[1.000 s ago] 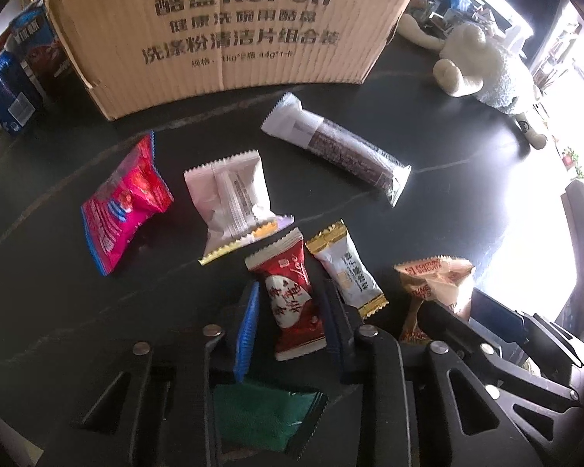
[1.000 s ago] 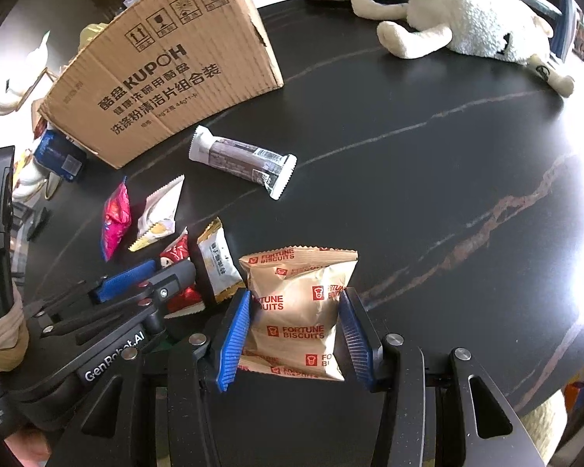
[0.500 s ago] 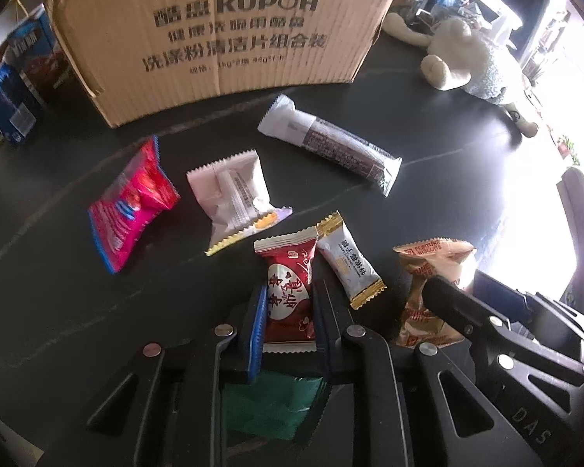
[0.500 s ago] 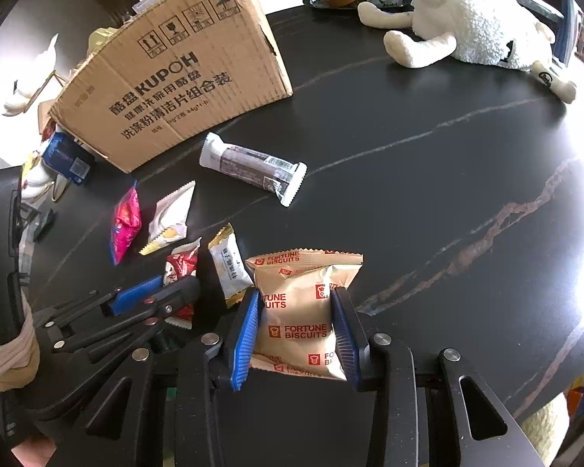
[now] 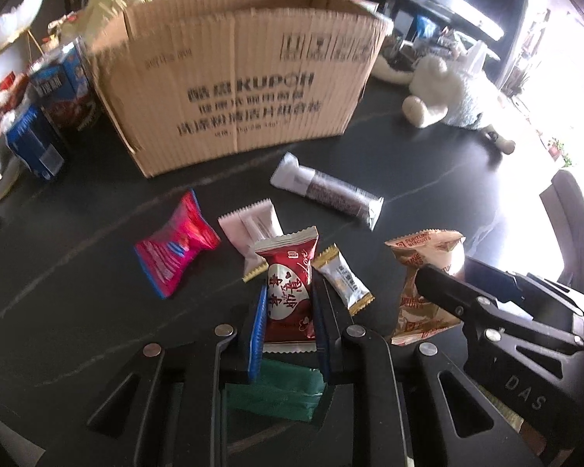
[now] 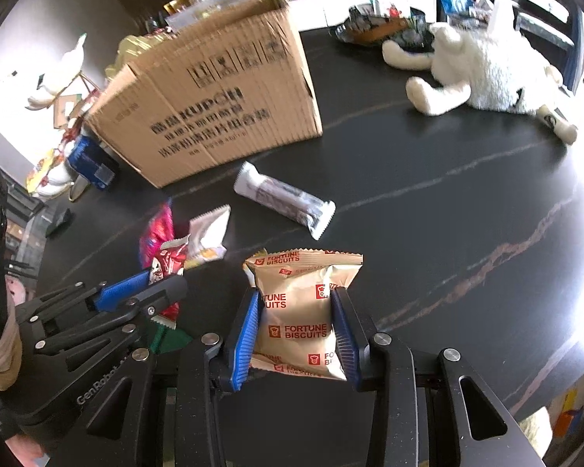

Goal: Organize snacks
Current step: 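Grasp the red-and-white candy packet with the left tool while the right tool lifts the biscuits, then carry the red-and-white packet and biscuits into the KUPOH box and open both tools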

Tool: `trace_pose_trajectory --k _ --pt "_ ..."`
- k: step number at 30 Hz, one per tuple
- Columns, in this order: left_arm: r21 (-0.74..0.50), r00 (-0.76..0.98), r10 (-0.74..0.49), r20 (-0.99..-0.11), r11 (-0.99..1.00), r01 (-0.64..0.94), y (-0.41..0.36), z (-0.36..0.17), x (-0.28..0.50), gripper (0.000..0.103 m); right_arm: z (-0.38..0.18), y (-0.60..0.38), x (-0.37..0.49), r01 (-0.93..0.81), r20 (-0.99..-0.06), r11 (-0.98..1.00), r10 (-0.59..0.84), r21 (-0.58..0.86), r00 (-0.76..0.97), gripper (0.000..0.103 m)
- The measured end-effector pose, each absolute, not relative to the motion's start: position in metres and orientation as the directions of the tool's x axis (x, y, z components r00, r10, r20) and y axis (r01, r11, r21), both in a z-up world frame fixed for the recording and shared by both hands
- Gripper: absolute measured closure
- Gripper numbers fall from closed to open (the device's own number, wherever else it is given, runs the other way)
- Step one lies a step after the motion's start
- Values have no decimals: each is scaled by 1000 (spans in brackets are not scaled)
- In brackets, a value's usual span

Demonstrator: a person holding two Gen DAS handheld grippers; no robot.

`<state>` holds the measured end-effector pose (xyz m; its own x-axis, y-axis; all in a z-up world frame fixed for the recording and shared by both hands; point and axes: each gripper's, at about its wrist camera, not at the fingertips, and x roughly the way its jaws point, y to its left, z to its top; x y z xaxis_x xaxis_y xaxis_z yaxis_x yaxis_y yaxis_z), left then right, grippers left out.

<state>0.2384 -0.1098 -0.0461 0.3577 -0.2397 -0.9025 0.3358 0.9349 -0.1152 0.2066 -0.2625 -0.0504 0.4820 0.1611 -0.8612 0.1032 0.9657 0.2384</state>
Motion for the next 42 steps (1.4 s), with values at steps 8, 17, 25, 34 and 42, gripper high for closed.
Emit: trace_pose_trajectory --k 8,17,25,34,42 --pt "-101 434 -256 -864 932 349 -104 -12 239 81 -14 -254 212 63 -815 970 160 233 557 65" --pt "-96 499 -271 -823 933 347 -91 22 247 81 24 -243 224 10 -756 972 177 237 630 65" --pt "-80 566 -269 -779 939 336 -81 54 261 81 52 -233 242 -36 -717 974 189 223 671 65" --pt "-80 593 -272 -758 941 329 -78 73 284 81 82 -227 271 -74 -656 972 206 223 726 65" --pt "-67 604 -255 -755 946 316 -79 80 314 81 89 -229 308 -96 -640 967 227 234 734 65"
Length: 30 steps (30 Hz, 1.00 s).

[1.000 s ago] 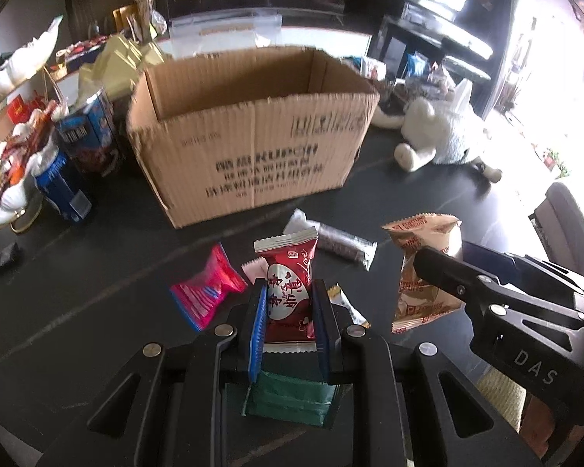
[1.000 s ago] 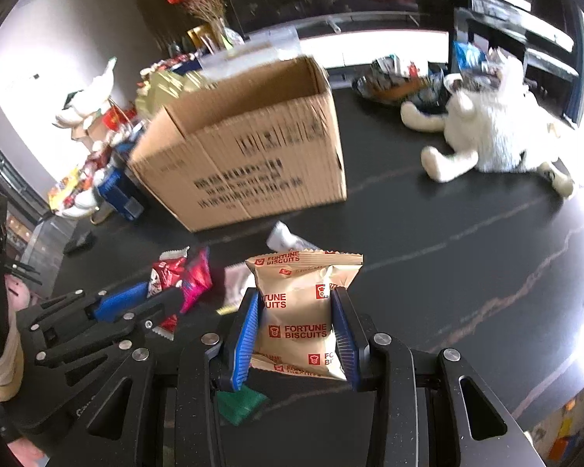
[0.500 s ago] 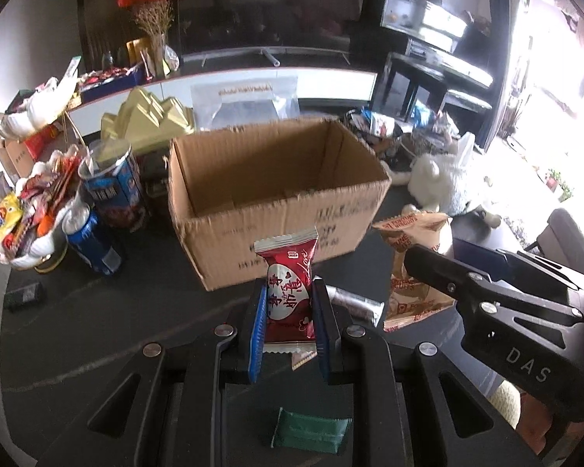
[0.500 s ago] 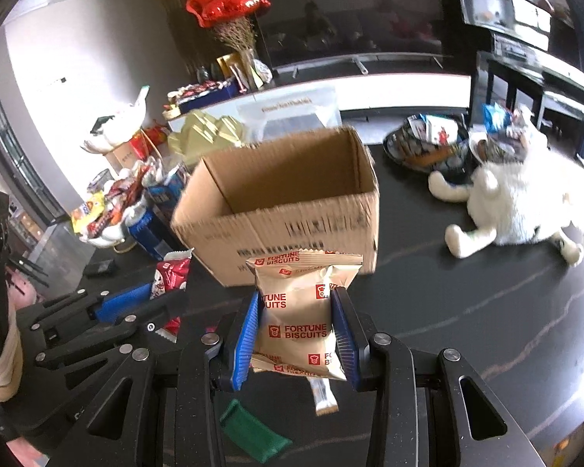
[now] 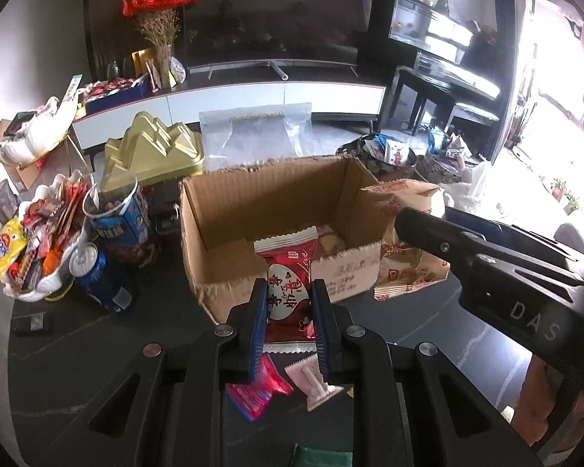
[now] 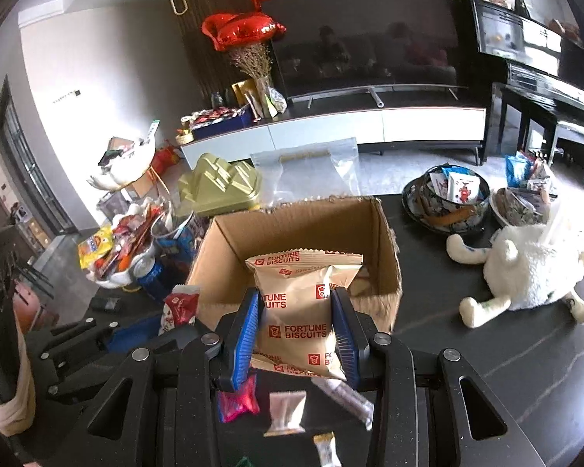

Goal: Organize snacks
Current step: 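Carry the red-and-white packet and biscuits into the KUPOH box and open both tools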

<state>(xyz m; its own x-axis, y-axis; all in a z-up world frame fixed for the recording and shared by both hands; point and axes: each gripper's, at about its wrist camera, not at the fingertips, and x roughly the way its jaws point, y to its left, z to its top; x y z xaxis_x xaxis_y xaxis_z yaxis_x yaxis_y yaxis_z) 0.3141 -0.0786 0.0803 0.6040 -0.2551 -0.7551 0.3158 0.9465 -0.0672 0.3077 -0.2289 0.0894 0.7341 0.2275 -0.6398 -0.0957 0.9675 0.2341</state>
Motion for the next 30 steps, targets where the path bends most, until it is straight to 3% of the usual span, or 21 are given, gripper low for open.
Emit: trace_pose_trajectory --k 17,19,21,30 --pt "-60 610 -235 -757 954 294 -79 71 385 79 71 -232 380 -89 -645 960 245 265 724 64" --pt "-53 619 -227 -752 957 286 -78 70 389 70 69 -232 384 -66 -655 971 206 232 727 59" --pt "-39 635 -211 -743 961 274 -75 70 388 63 67 -233 385 -54 -661 974 189 219 726 47" --pt "-18 651 -214 -728 956 293 -68 72 352 62 67 -226 352 -67 -660 988 145 142 737 47"
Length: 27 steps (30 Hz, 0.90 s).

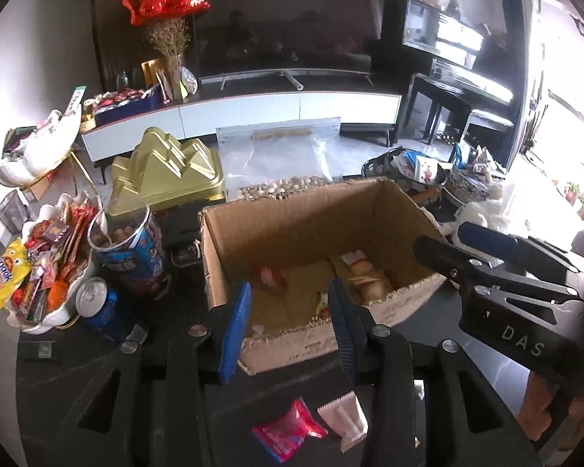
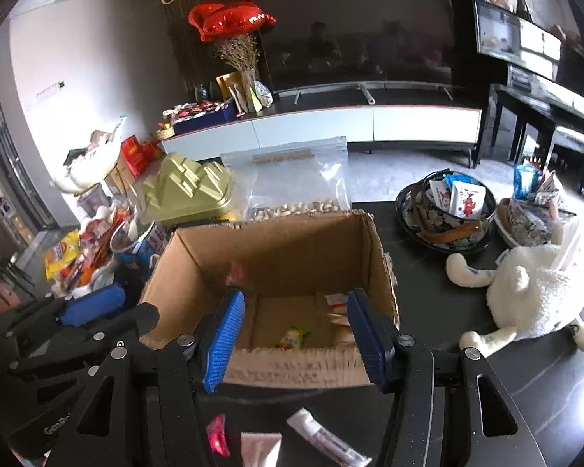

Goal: Organize snacks
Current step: 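Carry the red-and-white packet and biscuits into the KUPOH box and open both tools, then move both open tools back over the pink and white packets on the table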

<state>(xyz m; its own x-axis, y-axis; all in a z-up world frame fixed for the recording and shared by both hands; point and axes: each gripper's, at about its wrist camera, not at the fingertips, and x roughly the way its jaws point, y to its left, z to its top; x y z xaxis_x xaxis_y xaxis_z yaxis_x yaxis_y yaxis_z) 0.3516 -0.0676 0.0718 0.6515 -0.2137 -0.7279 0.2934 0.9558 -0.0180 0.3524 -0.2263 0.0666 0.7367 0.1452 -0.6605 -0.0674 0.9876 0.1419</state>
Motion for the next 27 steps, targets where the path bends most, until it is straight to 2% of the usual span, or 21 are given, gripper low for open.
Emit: trace_pose_trajectory --k 11,27 --pt "-35 643 -257 -721 941 337 -60 78 301 62 71 -213 293 -117 -664 985 174 129 728 47" --pt "13 619 -258 -742 917 398 -27 53 270 59 37 -173 272 -153 -762 976 219 158 610 47"
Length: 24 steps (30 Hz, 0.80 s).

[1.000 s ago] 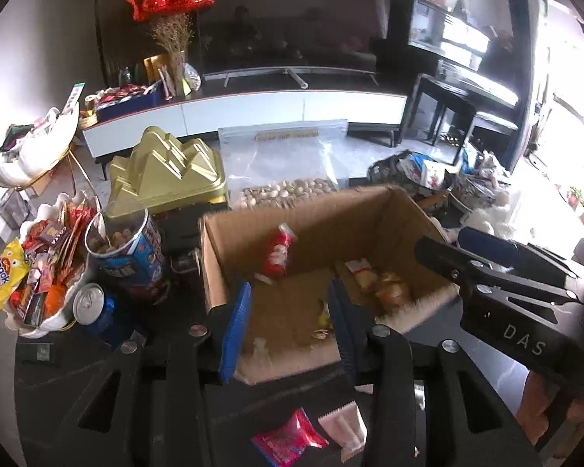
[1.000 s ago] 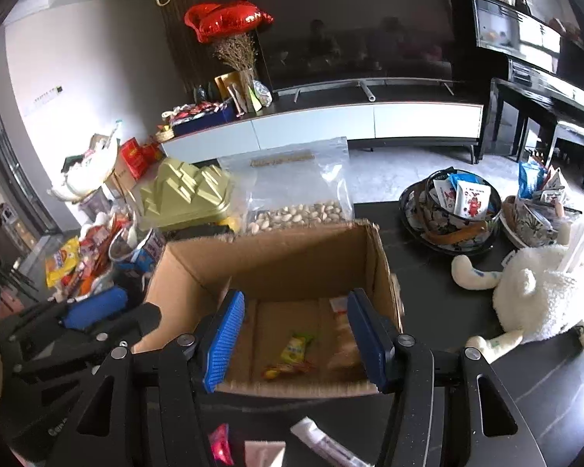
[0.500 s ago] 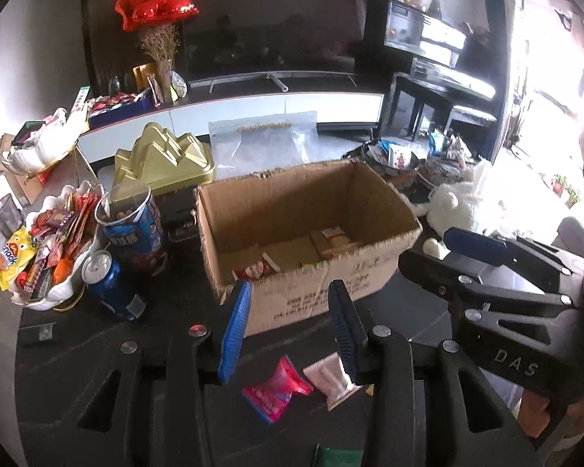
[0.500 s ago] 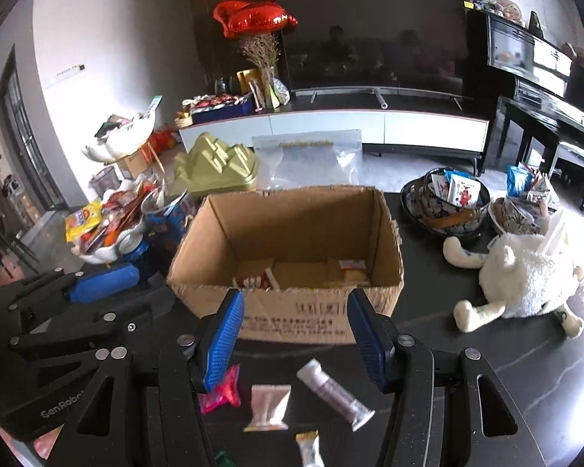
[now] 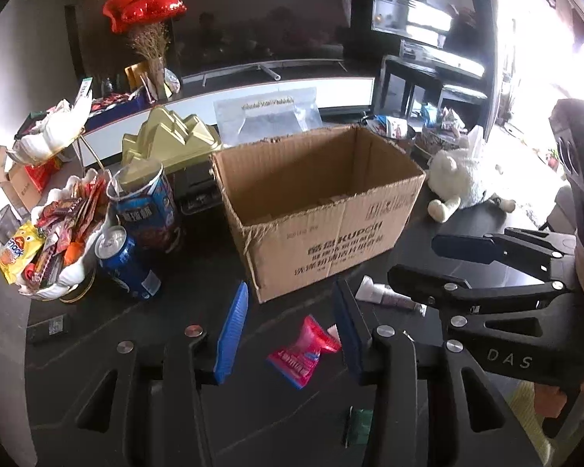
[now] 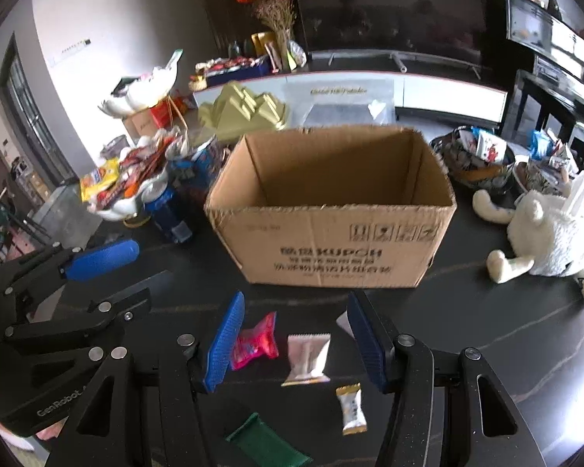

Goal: Organize snacks
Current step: 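Move both open tools back over the pink and white packets on the table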

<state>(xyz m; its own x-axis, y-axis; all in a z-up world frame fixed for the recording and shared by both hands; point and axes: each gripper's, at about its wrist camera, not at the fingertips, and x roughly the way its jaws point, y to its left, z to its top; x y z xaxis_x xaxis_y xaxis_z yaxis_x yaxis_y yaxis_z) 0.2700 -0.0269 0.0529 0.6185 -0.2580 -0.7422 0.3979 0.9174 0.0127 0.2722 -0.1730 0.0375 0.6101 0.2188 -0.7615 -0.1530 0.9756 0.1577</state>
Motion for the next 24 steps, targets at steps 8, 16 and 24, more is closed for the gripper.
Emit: trace_pose_trajectory --k 8,16,24 --pt "27 608 -280 -743 895 445 -22 30 259 54 16 -163 266 -163 -781 977 209 138 588 47" --pt "42 602 -302 -739 871 489 -25 8 250 48 -10 -161 255 -159 -785 977 207 139 584 47" --pt "53 571 -291 -768 859 509 -24 -22 249 45 -36 -162 254 -159 -814 979 193 126 548 47"
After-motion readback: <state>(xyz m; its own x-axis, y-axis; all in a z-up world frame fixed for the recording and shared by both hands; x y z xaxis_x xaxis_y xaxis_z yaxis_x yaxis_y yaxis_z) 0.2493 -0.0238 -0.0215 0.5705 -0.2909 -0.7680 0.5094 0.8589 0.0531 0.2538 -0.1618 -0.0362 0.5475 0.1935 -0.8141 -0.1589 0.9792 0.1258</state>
